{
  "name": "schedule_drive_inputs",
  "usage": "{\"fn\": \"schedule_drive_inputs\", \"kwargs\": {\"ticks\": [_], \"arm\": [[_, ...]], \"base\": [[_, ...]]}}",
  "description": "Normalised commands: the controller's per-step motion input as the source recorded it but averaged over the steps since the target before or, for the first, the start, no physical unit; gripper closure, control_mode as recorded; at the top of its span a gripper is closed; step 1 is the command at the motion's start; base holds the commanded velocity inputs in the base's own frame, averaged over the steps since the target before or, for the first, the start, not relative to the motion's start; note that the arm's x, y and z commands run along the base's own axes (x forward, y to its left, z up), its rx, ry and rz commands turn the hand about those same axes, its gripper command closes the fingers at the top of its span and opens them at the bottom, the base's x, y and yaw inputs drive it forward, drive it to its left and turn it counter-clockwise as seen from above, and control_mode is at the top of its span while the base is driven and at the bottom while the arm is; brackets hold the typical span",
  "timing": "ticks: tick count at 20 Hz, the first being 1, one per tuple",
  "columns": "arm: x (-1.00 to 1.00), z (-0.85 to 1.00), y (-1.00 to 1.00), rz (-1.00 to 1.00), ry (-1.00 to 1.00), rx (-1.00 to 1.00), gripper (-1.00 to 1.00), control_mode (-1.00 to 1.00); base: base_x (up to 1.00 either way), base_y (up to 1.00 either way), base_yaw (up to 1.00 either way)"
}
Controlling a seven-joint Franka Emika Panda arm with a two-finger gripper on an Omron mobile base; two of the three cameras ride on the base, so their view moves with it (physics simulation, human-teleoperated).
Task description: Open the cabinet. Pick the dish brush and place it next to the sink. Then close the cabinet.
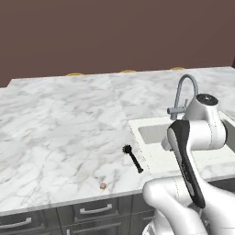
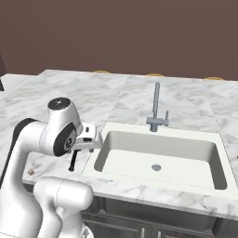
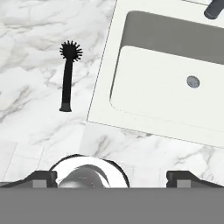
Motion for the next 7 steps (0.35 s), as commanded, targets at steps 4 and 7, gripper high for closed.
{"fn": "schedule_drive_inputs", "kwargs": {"ticks": [4,7], "arm": [[-0.26,0.25,-0.18,0.0,-0.08,0.0,-1.0,-1.0],[-0.12,0.14,-0.07,0.0,-0.08,0.0,-1.0,-1.0]], "base": [[0.0,0.0,0.0],[0.0,0.0,0.0]]}}
